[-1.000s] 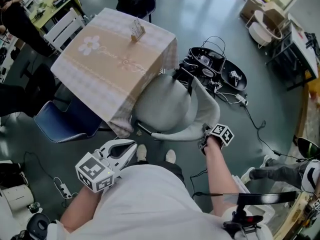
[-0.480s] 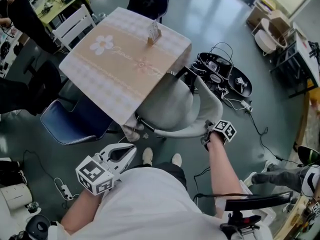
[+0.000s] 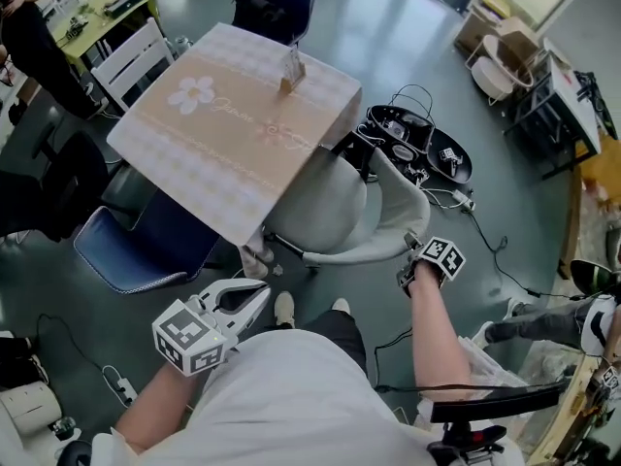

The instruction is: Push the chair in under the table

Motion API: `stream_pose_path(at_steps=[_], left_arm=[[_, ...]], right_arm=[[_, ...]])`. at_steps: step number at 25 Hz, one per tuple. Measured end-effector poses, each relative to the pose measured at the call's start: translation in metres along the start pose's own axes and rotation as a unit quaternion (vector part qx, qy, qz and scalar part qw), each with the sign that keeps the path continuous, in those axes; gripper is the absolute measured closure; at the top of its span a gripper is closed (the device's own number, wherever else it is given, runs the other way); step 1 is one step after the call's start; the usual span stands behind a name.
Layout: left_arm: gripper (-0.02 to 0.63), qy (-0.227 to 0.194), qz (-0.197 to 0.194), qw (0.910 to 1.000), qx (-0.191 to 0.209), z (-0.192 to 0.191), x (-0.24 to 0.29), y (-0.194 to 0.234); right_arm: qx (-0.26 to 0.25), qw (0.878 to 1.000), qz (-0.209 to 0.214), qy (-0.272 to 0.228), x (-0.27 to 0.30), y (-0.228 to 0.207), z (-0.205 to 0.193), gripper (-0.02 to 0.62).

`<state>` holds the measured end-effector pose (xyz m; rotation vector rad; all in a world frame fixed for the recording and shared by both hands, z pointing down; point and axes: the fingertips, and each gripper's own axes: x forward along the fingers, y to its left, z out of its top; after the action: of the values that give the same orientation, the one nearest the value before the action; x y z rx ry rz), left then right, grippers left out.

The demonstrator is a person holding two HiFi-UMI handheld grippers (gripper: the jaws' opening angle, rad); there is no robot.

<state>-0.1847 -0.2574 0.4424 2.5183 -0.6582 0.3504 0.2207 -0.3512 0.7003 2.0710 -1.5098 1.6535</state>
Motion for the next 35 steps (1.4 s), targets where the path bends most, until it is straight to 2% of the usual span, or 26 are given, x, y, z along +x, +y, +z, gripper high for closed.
stream_pose_path(at_steps=[2,4,5,8,13,18,22,26,29,35], left_arm=[[0.592,-0.002,-0.014,0.9999,-0.001,-0.002,0.002,-0.003],[0.593,-0.001,-0.031,0.9995,0.002,-0.005,0.007,-0.007],[0.593,0.001,-0.041,0.9992,0.006,-0.008,0.011,-0.011],[0.594,0.007,-0.067,0.9976,0.017,-0.013,0.026,-0.026],[0.594,0.012,-0.079,0.9958,0.045,-0.019,0.040,-0.062],[0.594,0.020,-0.075,0.9956,0.052,-0.033,0.046,-0.101],[0.594,0.026,-0.075,0.9946,0.066,-0.055,0.044,-0.147],[0.594,0.019,-0.059,0.9941,0.089,-0.073,0.031,-0.187],[0.594,0.022,-0.035,0.9938,0.103,-0.084,0.010,-0.207],[0.594,0.034,-0.015,0.9954,0.089,-0.109,-0.018,-0.230]], right_arm=[[-0.044,0.999,0.013,-0.009,-0.026,0.009,-0.005,0.356],[-0.096,0.994,0.043,-0.010,-0.054,0.028,-0.017,0.362],[-0.122,0.991,0.059,-0.010,-0.068,0.037,-0.025,0.393],[-0.195,0.975,0.106,-0.004,-0.108,0.066,-0.054,0.553],[-0.280,0.940,0.195,0.018,-0.173,0.109,-0.115,0.581],[-0.386,0.891,0.240,0.009,-0.238,0.126,-0.161,0.581],[-0.428,0.866,0.256,-0.023,-0.294,0.112,-0.185,0.581],[-0.445,0.851,0.276,-0.031,-0.328,0.094,-0.214,0.581],[-0.450,0.844,0.290,-0.026,-0.350,0.082,-0.236,0.581],[-0.453,0.838,0.303,-0.032,-0.380,0.069,-0.264,0.581]])
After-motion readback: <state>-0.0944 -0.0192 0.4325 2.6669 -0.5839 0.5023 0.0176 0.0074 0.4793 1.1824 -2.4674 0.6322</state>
